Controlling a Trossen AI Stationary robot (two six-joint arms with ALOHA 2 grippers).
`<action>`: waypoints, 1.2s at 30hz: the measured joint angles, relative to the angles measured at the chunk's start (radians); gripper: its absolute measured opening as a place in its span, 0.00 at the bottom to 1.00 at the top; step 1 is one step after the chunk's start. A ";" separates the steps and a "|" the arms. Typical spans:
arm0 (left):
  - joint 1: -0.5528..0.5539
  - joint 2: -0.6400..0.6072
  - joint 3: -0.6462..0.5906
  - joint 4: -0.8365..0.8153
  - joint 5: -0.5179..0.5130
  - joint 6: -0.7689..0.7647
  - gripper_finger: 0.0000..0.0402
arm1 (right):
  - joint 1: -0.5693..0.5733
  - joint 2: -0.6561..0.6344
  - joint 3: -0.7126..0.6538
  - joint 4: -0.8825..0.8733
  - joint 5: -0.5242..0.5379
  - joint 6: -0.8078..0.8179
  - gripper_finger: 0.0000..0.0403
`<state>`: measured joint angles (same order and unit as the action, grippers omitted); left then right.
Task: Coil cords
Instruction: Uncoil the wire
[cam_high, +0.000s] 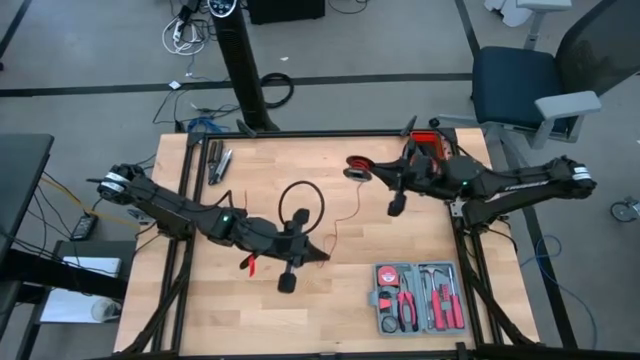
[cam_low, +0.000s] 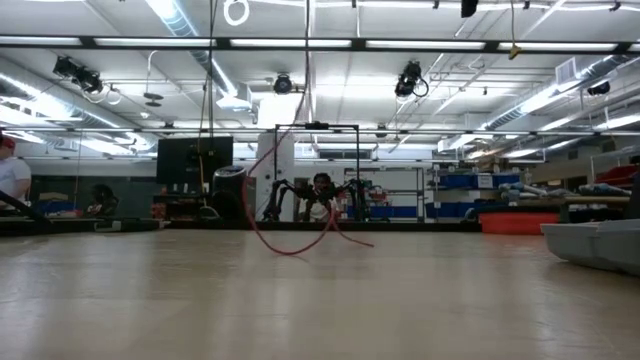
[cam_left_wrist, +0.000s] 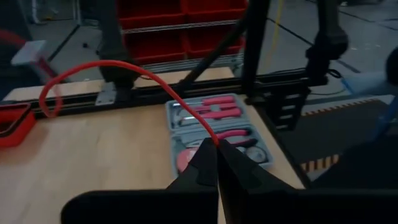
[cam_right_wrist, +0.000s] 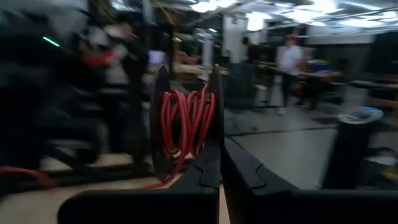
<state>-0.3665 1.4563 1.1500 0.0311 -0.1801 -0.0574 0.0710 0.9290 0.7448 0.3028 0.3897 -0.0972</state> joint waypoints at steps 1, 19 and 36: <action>-0.007 0.000 0.000 0.008 0.000 0.000 0.00 | -0.005 0.015 0.000 0.005 0.020 -0.014 0.00; -0.070 0.000 0.000 0.303 -0.417 0.295 0.00 | -0.086 0.260 0.000 -0.144 0.049 0.009 0.00; -0.026 0.001 0.000 0.206 -1.050 0.439 0.00 | -0.085 0.112 0.024 -0.396 -0.465 0.299 0.00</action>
<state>-0.3929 1.4570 1.1500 0.2373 -1.2303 0.3818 -0.0135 1.0414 0.7692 -0.0930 -0.0755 0.2018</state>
